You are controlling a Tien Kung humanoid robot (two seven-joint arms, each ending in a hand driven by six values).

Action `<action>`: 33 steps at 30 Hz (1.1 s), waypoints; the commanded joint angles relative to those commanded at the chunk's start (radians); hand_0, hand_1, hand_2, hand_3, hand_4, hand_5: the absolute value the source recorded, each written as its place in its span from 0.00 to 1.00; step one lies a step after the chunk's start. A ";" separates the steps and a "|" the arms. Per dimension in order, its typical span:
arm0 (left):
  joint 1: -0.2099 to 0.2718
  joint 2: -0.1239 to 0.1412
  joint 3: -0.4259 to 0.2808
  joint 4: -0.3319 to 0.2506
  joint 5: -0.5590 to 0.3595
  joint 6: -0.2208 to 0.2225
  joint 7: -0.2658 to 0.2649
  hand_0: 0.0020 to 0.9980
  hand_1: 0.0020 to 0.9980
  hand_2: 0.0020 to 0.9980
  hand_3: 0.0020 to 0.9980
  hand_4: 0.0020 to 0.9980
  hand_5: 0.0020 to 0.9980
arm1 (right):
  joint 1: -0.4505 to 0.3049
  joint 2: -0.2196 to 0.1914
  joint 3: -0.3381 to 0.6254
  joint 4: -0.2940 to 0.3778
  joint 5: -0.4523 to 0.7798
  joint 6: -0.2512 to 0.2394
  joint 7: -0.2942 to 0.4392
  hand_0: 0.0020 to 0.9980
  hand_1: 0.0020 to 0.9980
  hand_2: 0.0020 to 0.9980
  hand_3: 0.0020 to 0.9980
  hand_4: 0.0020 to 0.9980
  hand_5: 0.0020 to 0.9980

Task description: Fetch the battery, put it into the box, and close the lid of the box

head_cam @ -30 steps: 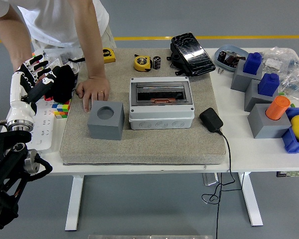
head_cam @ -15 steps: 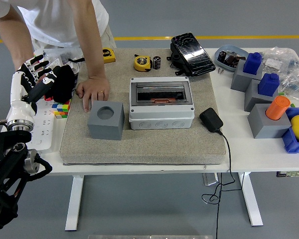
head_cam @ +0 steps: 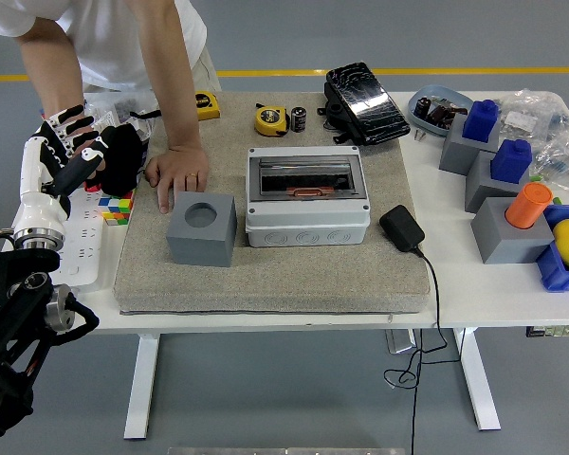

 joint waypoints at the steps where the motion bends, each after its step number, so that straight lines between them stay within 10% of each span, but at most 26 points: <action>1: 0.000 0.000 0.000 0.000 0.000 0.000 0.000 0.80 0.62 0.71 0.73 0.95 0.29 | 0.000 0.000 0.000 0.000 0.000 0.000 0.000 0.67 0.72 0.72 0.69 1.00 0.70; 33: 0.009 -0.007 -0.002 -0.007 0.003 -0.004 0.005 0.79 0.60 0.71 0.72 0.95 0.29 | -0.015 0.006 0.009 -0.002 -0.003 -0.001 0.001 0.67 0.72 0.72 0.69 1.00 0.70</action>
